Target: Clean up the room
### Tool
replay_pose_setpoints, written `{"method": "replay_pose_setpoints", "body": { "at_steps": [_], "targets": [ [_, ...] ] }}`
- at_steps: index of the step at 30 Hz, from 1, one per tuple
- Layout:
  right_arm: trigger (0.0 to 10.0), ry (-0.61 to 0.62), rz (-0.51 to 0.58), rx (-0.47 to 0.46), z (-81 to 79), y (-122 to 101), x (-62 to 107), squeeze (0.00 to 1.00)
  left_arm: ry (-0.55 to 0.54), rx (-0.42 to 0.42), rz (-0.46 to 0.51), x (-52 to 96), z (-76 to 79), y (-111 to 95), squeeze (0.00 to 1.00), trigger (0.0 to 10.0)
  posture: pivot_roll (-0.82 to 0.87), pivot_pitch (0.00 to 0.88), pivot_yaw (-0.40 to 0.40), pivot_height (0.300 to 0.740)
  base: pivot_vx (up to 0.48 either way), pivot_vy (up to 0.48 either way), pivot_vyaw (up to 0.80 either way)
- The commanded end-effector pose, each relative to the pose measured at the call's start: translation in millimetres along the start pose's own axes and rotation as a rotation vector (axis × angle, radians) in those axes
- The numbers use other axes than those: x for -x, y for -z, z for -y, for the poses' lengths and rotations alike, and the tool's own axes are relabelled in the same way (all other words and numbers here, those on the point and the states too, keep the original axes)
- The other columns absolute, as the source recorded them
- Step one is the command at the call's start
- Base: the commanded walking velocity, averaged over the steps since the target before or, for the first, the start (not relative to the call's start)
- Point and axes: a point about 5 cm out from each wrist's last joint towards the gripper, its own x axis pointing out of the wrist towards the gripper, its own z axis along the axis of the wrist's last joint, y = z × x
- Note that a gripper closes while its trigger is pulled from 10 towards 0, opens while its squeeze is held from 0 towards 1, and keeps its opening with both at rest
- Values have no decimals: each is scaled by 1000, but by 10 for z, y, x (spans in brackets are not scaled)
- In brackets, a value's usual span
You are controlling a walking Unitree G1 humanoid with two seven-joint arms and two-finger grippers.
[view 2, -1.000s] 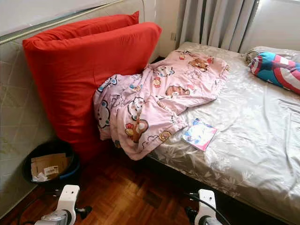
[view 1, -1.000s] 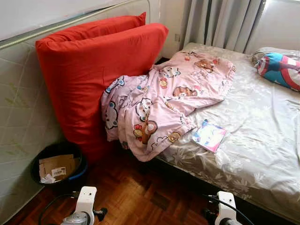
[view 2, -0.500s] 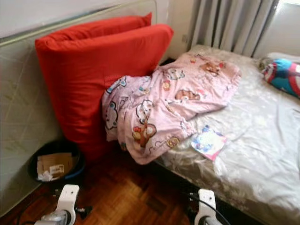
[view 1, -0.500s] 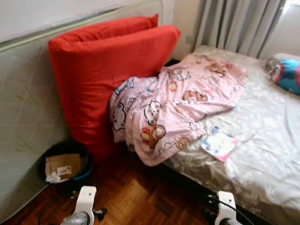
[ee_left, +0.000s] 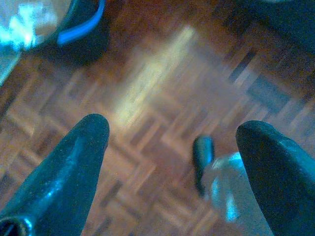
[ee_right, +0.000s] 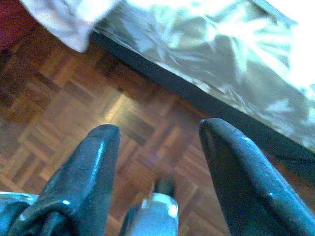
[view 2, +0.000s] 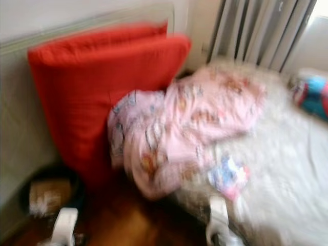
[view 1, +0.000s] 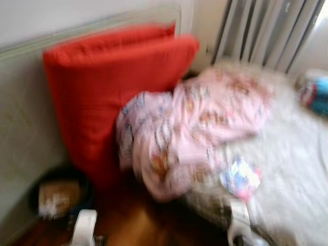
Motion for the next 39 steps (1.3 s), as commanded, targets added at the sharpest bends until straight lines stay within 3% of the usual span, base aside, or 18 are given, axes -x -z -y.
{"method": "replay_pose_setpoints", "body": {
  "at_steps": [1, 15, 22, 39],
  "targets": [
    [10000, 34, -32, -8, 118, 87, 35, 0, 25, 0, 1, -11, 89, -6, 0, 10000, 13, 0, -39, 740, 330, 0, 0],
    [10000, 37, -31, -11, 121, 103, 38, 0, 26, -1, -2, -8, 91, 15, 0, 10000, 16, 0, -42, 740, 331, 0, 0],
    [10000, 37, -37, 4, 123, 110, 39, 0, 26, -1, -4, -8, 92, 21, 0, 10000, 16, 0, -42, 740, 334, 0, -755],
    [10000, 74, 44, -72, 113, 25, 29, 0, 15, 1, 16, -12, 66, -45, 0, 10000, 7, 0, -27, 740, 0, 0, -91]
  ]
}}
